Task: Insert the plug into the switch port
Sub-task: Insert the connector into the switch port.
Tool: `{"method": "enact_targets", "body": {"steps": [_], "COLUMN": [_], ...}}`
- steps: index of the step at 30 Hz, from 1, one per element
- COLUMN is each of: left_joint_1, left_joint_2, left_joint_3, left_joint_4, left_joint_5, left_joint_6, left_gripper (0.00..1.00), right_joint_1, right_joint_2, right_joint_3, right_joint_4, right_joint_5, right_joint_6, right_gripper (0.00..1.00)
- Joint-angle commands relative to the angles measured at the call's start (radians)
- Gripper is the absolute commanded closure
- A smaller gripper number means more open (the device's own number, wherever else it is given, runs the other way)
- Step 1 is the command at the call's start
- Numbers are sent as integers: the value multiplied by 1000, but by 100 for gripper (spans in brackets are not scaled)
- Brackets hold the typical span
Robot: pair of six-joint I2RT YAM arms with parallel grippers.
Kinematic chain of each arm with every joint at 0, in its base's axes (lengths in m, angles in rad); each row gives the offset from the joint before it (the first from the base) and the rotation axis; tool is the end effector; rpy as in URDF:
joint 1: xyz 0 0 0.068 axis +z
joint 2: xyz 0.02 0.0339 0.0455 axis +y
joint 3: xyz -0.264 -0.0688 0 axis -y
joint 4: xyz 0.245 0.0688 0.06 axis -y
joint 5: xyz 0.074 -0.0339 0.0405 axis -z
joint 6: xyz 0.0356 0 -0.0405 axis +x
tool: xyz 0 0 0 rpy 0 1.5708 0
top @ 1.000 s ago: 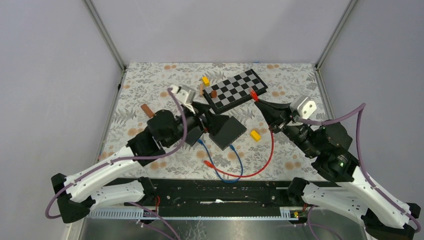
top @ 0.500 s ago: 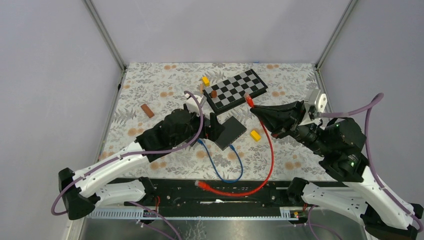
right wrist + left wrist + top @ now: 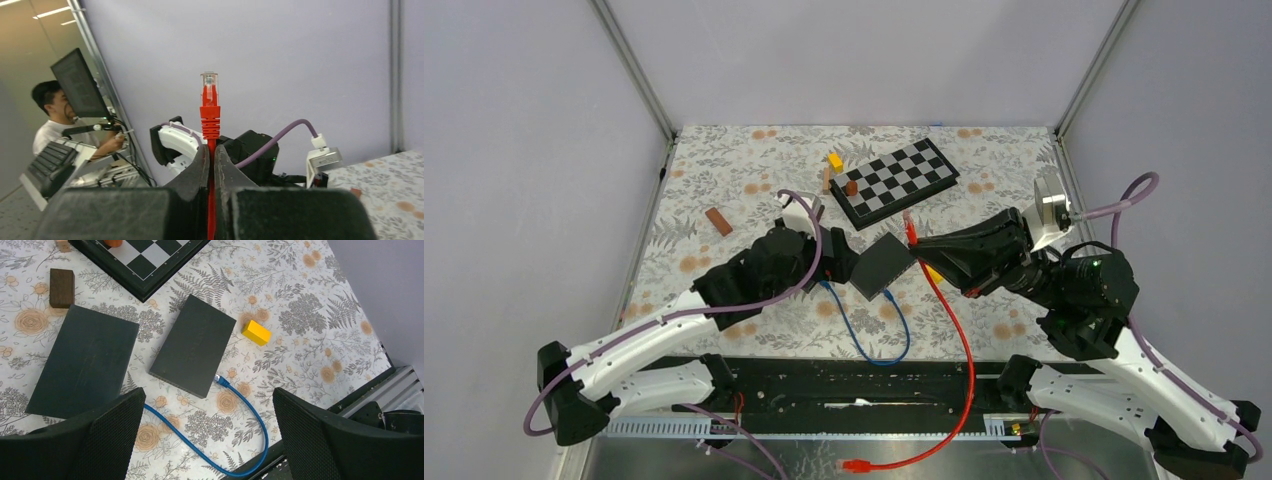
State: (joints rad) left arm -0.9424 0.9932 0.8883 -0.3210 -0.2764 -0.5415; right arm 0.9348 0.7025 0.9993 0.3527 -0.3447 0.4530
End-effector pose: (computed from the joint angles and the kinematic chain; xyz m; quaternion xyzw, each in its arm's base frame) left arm 0.1398 -0.1758 0.3240 0.0926 0.8308 -0.2772 0.4737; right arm 0.0621 0.1044 0.4781 -0.2537 0.3886 0.6230 0.6297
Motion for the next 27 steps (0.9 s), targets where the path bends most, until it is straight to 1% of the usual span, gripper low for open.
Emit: {"method": "enact_targets", "body": {"steps": [1, 7, 14, 18, 21, 22, 23, 25, 27], "left_joint_1": [6, 6, 5, 6, 14, 30, 61, 149, 273], "left_joint_2": [-28, -31, -72, -102, -116, -111, -104, -84, -58], "left_joint_3": [-12, -27, -61, -81, -92, -86, -76, -73, -86], "left_joint_4": [45, 63, 101, 114, 114, 105, 99, 115, 140], "left_joint_5": [-38, -14, 20, 13, -44, -37, 13, 128, 221], "left_joint_6": [10, 49, 99, 114, 109, 105, 102, 72, 30], "left_gripper": [1, 1, 1, 1, 1, 1, 1, 1, 1], "right_joint_1": [0, 0, 1, 0, 1, 1, 0, 0, 1], "right_joint_2": [2, 29, 53, 38, 22, 17, 12, -7, -23], "right_joint_3": [-46, -79, -83, -85, -76, -77, -81, -98, -118], "right_joint_4": [185, 277, 287, 188, 26, -34, -87, -200, -289], "right_joint_5": [-31, -92, -191, -193, -142, -113, -84, 33, 146], "right_joint_6": [143, 187, 141, 28, -86, -121, -152, -186, -220], "right_gripper": [100, 100, 100, 100, 100, 100, 100, 100, 100]}}
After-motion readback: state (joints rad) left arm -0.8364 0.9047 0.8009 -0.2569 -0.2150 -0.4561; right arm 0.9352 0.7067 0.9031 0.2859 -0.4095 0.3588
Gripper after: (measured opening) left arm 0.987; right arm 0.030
